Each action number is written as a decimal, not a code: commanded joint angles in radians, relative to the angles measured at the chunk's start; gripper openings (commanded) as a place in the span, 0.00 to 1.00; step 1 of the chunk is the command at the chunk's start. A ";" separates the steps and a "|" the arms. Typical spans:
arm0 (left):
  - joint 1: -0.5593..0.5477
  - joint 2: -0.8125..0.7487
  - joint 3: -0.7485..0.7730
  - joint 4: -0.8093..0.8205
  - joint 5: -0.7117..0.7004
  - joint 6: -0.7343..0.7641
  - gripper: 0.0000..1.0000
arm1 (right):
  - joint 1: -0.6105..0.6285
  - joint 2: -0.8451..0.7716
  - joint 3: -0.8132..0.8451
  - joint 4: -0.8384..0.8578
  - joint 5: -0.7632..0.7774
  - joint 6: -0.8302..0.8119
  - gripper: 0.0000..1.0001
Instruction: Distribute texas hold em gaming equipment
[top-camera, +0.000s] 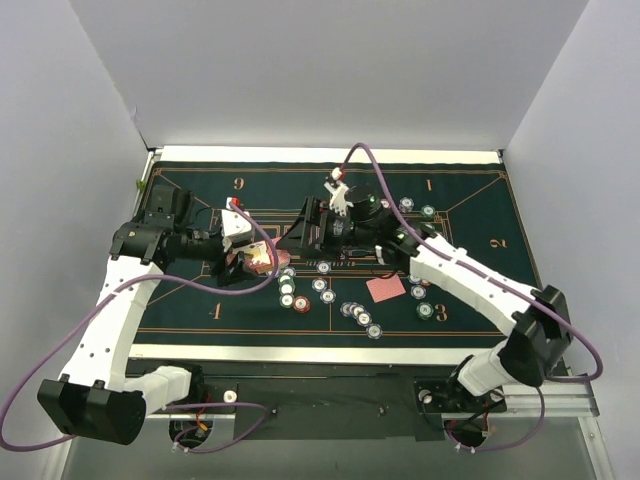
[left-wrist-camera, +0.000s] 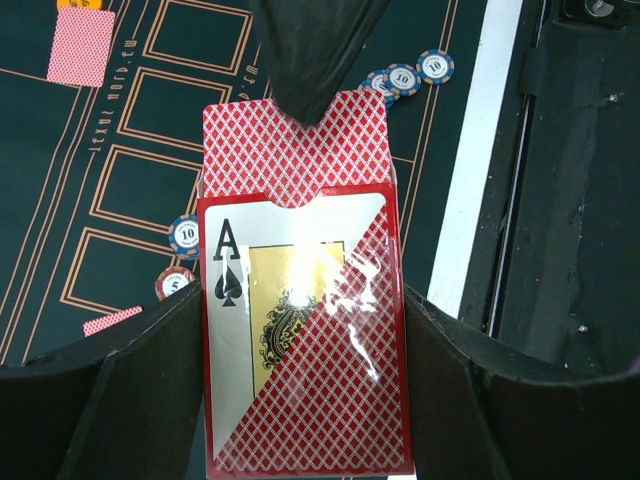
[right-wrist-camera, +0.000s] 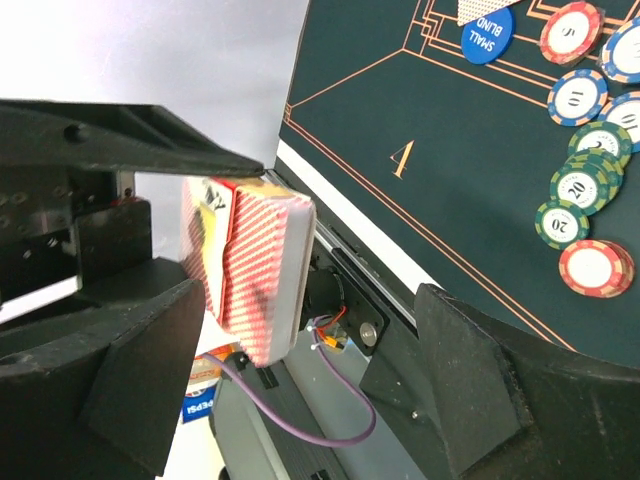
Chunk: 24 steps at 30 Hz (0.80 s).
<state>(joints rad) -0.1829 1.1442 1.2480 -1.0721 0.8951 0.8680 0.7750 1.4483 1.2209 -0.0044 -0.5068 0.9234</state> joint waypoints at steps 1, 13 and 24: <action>-0.006 -0.027 0.033 0.027 0.053 0.003 0.39 | 0.021 0.056 0.046 0.103 -0.033 0.061 0.80; -0.006 -0.034 0.031 0.029 0.059 0.002 0.39 | 0.020 0.067 -0.018 0.167 -0.027 0.120 0.65; -0.006 -0.031 0.037 0.034 0.064 -0.004 0.39 | -0.034 -0.002 -0.135 0.242 -0.038 0.178 0.53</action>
<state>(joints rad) -0.1864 1.1389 1.2480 -1.0760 0.8875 0.8677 0.7574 1.4929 1.1091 0.2108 -0.5468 1.0935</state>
